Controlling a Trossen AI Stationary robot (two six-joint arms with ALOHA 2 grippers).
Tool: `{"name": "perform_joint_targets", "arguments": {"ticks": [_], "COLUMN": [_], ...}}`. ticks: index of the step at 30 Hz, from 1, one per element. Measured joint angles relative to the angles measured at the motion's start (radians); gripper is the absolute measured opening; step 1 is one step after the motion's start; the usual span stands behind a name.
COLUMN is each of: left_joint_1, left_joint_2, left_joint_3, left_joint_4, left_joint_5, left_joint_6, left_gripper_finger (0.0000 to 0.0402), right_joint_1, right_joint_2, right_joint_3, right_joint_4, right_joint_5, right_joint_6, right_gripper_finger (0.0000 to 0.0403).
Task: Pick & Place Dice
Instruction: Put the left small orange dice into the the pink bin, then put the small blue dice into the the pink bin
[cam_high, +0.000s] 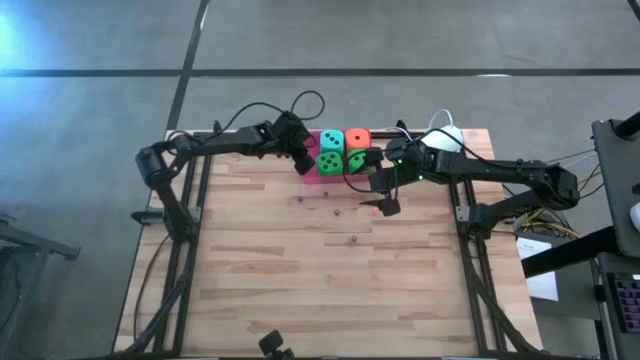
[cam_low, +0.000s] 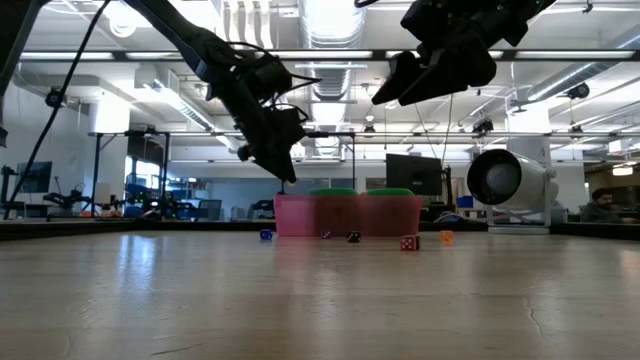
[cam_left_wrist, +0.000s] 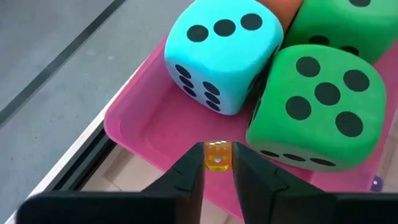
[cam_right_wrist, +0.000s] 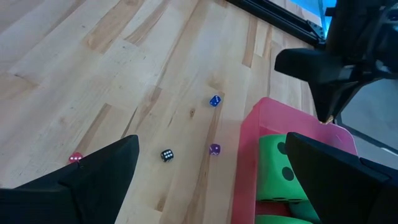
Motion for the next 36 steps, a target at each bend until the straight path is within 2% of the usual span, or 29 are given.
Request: {"name": "perform_joint_targets", "arguments": {"ticks": [18, 23, 27, 32, 36], "left_joint_1": [-0.001, -0.001, -0.02, -0.106, -0.197], "left_joint_2": [0.01, -0.015, -0.063, -0.103, -0.112], "left_joint_3": [0.0, 0.0, 0.0, -0.032, -0.089], "left_joint_4": [-0.01, -0.028, -0.135, -0.252, -0.249], "left_joint_5": [0.004, 0.006, 0.031, 0.069, 0.07], "left_joint_6": [0.021, 0.026, 0.079, 0.176, 0.274], "left_gripper_finger": [0.0226, 0.0245, 0.0253, 0.0259, 0.0263], "right_joint_1": [0.0, 0.0, 0.0, 0.0, 0.0], "right_joint_2": [0.0, 0.0, 0.0, 0.0, 0.0], "right_joint_3": [0.0, 0.0, 0.0, 0.0, 0.0], "right_joint_4": [0.004, 0.005, 0.004, 0.004, 0.003], "right_joint_5": [0.0, 0.0, 0.0, 0.0, 0.0], "right_joint_6": [0.0, 0.0, 0.001, 0.002, 0.004], "right_gripper_finger": [0.04, 0.04, 0.04, 0.04, 0.04]}}
